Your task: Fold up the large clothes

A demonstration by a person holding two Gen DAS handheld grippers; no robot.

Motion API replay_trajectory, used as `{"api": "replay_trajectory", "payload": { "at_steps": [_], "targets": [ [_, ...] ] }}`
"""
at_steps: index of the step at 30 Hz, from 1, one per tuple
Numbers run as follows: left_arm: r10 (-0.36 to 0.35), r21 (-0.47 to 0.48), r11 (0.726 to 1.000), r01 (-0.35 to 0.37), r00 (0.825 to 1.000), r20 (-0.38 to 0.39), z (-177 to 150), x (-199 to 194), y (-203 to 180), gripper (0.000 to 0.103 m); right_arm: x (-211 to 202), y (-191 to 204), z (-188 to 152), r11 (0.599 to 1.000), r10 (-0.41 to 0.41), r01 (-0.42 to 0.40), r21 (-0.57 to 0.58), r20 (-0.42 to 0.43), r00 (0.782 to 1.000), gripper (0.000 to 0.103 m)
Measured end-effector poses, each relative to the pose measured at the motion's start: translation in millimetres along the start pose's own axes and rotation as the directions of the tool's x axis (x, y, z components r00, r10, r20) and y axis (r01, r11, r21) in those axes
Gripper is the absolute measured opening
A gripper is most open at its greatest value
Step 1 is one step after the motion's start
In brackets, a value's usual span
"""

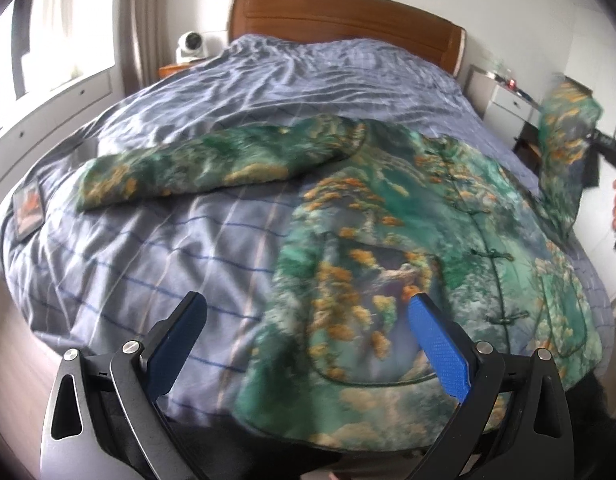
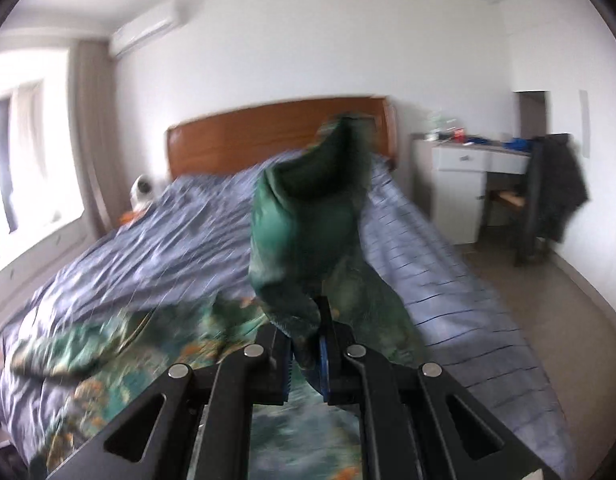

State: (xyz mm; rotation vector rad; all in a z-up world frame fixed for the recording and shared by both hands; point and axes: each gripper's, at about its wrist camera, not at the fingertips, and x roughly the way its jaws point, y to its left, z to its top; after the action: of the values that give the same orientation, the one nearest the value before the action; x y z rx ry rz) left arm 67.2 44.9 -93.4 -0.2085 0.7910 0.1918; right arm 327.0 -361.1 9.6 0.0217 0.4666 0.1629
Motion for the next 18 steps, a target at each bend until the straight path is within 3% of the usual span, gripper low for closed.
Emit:
{"api": "replay_trajectory", "payload": {
  "at_steps": [8,16,18],
  "targets": [
    [0.051,-0.044,0.998,-0.052,0.998,-0.025,-5,6,24,0.101,75,84,-69,0.99,0.074,-0.099,-0.103,-0.226,0.971,0.01],
    [0.054,-0.009,0.999,-0.054,0.998,-0.036,-1,13,15,0.101,101,97,-121,0.982,0.065,-0.118,-0.144,-0.33,0.942,0.01],
    [0.047,0.018,0.999,-0.046,0.998,-0.042,3,18,7,0.101,110,101,-129,0.978,0.071,-0.139,-0.158,-0.372,0.926,0.012]
  ]
}}
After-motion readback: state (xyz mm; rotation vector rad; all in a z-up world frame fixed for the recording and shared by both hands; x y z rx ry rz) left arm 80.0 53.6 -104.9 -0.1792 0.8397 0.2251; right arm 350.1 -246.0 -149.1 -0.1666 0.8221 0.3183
